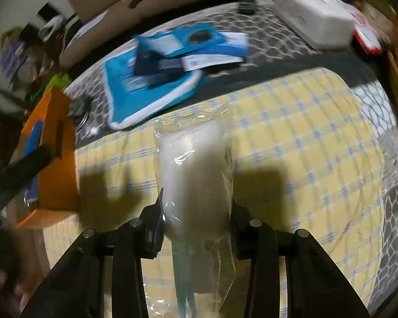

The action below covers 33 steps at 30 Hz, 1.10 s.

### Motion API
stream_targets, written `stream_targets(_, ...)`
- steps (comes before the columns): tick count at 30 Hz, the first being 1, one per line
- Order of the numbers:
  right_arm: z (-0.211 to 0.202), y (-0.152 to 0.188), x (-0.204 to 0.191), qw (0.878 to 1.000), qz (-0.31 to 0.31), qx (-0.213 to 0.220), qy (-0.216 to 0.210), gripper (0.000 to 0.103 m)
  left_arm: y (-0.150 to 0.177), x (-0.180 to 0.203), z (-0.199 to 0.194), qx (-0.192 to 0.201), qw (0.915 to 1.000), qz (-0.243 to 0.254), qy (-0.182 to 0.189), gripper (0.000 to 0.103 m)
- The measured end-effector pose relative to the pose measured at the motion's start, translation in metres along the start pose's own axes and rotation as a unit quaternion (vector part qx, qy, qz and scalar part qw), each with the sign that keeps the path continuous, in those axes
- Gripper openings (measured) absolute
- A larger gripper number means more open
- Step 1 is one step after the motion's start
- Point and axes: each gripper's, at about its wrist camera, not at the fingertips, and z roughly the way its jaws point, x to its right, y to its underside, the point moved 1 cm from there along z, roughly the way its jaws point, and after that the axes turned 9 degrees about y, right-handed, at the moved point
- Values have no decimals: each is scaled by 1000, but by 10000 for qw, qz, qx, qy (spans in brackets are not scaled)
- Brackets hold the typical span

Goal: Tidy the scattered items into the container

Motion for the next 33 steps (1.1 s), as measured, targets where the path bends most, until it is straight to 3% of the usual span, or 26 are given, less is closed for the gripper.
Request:
stream_targets(3,-8,1,31,9995,296,32,103,39,-9,-9,52,-196,9951,-739,-633,101)
stream_targets(7,-22,-1,49,9987,464,164,98,39,-15,-48,72,273,9689,-2260,-969,96)
stream_targets(13,-40,-5,37,9989,279,389,28,39,-39,-72,80,799,9375,-2968,-1632,94)
stream_targets(15,-40,-5,35,9989,265,388,6,39,-36,-87,89,778,9251,-3389,-1524,71)
stream_targets(16,-39,-5,35,9989,269,383,4,39,-34,-94,98,649,9238,-3506,-1397,68)
stream_targets(17,-39,-5,35,9989,274,375,4,39,-36,-93,102,638,9303,-3274,-1524,65)
stream_targets(18,-38,-5,35,9989,281,377,4,39,-36,-92,104,655,9360,-3092,-1546,47)
stream_targets(20,-39,-6,36,9988,309,371,-2,39,-33,-90,105,641,9425,-2817,-1677,33)
stream_targets(26,-42,-6,37,9984,390,419,-18,38,-7,-80,82,634,9663,-2210,-1158,33)
stream_targets(28,-44,-6,35,9982,383,450,-27,38,10,-59,56,797,9791,-1603,-968,33)
stream_targets(30,-46,-4,31,9983,324,483,-33,38,27,-44,26,958,9867,-1100,-721,33)
stream_targets(33,-52,1,22,9982,205,552,-83,38,51,-38,-25,1207,9889,-779,-381,33)
